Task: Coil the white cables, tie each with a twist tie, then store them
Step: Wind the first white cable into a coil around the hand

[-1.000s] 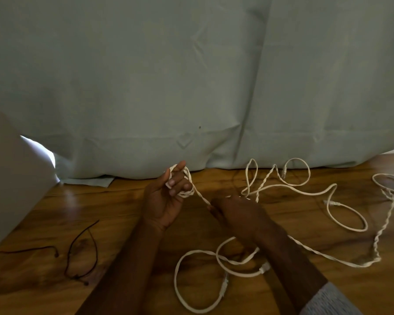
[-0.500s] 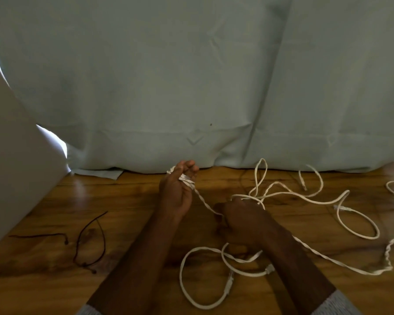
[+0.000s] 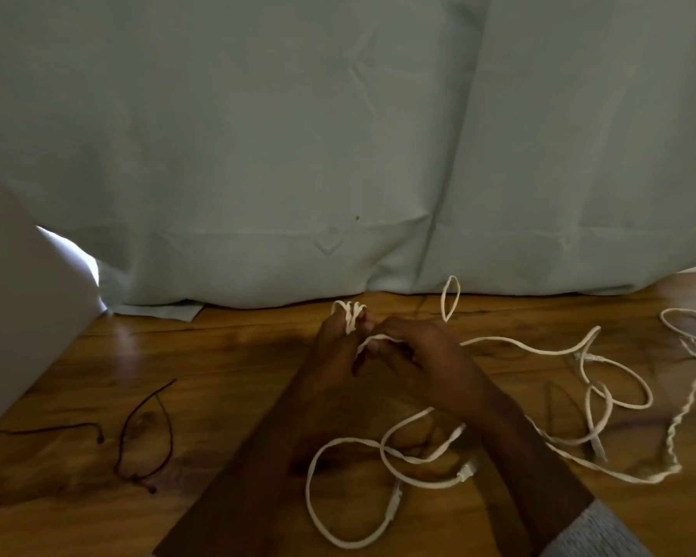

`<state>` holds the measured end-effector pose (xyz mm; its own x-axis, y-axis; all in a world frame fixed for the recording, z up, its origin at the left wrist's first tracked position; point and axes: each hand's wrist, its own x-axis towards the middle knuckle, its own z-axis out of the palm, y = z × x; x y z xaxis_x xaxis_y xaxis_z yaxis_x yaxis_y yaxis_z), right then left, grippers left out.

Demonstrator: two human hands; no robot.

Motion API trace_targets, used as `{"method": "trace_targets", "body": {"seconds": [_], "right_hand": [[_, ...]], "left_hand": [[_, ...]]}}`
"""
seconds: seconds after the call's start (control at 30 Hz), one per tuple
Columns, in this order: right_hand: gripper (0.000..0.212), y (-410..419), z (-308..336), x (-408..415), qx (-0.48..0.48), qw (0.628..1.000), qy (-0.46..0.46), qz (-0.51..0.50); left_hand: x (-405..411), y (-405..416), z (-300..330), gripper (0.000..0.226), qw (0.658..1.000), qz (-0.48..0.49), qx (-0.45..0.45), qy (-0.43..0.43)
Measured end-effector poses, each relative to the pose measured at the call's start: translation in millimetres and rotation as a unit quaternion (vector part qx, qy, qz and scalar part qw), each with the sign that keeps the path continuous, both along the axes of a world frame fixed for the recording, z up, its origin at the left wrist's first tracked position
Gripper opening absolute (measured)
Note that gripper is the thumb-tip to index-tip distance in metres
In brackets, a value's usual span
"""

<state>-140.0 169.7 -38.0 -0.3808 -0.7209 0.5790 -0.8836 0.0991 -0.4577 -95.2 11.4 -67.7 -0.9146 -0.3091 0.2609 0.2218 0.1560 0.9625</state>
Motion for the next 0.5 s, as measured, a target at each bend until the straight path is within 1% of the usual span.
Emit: {"method": "trace_targets", "body": {"seconds": [0.1,0.2,0.27,0.37,0.5], "right_hand": [[0.016,2,0,-1,-0.039,0.998,-0.034,0.02],[0.014,2,-3,-5,-0.052,0.998,-0.035,0.027],[0.011,1,-5,-8,-0.069,0.997,-0.036,0.016],[0.006,0,-9,-12,-0.096,0.995,-0.014,-0.032],[0.012,-1,-12,-16,-0.112,0.991,-0.013,-0.067]], "left_hand": [[5,10,8,0.029,1.0,-0.006,-0.006,-0.022],[7,14,4,0.064,0.998,-0.054,-0.033,-0.021],[8,15,1,0.076,0.994,-0.089,-0.025,-0.054],[8,16,1,0.076,0.984,-0.145,0.054,-0.083],[4,5,-5,0.073,0.955,-0.236,0.164,-0.067]]}}
